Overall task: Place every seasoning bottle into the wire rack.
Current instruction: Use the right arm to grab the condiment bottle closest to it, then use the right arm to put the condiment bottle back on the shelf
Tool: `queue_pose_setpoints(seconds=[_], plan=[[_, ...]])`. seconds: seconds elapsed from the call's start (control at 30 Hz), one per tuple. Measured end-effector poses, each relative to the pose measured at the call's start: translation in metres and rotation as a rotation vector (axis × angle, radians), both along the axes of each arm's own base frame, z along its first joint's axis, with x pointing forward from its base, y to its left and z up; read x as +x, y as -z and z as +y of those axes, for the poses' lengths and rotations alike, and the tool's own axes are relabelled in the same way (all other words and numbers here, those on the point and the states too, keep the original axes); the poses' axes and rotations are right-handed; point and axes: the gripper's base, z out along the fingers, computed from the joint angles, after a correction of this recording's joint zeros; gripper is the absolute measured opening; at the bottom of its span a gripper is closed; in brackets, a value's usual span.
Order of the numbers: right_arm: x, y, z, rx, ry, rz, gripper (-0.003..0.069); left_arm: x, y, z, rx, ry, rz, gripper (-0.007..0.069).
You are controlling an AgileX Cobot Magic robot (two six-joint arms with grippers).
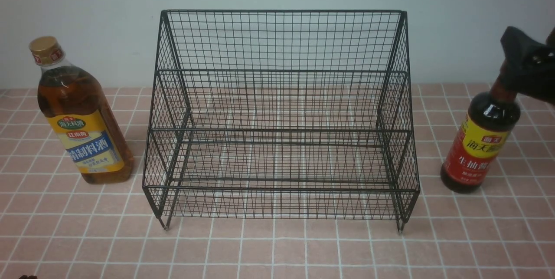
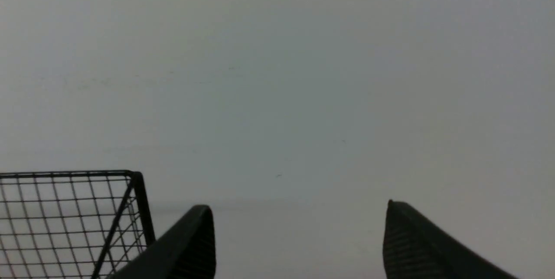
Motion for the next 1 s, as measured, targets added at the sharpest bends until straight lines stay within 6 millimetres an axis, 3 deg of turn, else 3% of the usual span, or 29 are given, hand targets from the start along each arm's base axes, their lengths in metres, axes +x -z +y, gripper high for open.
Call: queue_pose_setpoints(seconds=[0.2,0.3,0.33,0.4,0.57,0.77,0.8,0.87,0.97,1.0], plan=[[0.015,0.028,-0.001,0.012,0.018,0.083,0.0475,0.0,0.0,0.0,0.0,0.0,0.0,-0.0007],[0.019,0.038,0.001,-0.004,0.005,0.114,0.0398,0.0,0.0,0.0,0.0,0.0,0.0,-0.0007],[0.02,0.039,0.001,-0.014,-0.004,0.118,0.033,0.0,0.0,0.0,0.0,0.0,0.0,-0.0007],[0.02,0.039,0.003,-0.042,-0.019,0.115,0.0262,0.0,0.0,0.0,0.0,0.0,0.0,-0.0007],[0.019,0.031,0.006,-0.089,-0.057,0.136,0.0268,0.0,0.0,0.0,0.0,0.0,0.001,-0.0007],[0.007,-0.025,0.013,-0.138,-0.104,0.06,0.0268,0.0,0.0,0.0,0.0,0.0,0.001,-0.0007],[0.001,-0.053,0.018,-0.134,-0.126,-0.01,0.0268,0.0,0.0,0.0,0.0,0.0,0.001,-0.0007],[-0.004,-0.076,0.026,-0.127,-0.156,-0.075,0.0268,0.0,0.0,0.0,0.0,0.0,0.001,-0.0007],[-0.022,-0.13,0.051,-0.104,-0.268,-0.242,0.0268,0.0,0.0,0.0,0.0,0.0,0.001,-0.0007],[-0.025,-0.137,0.056,-0.098,-0.29,-0.264,0.0268,0.0,0.0,0.0,0.0,0.0,0.001,-0.0007]])
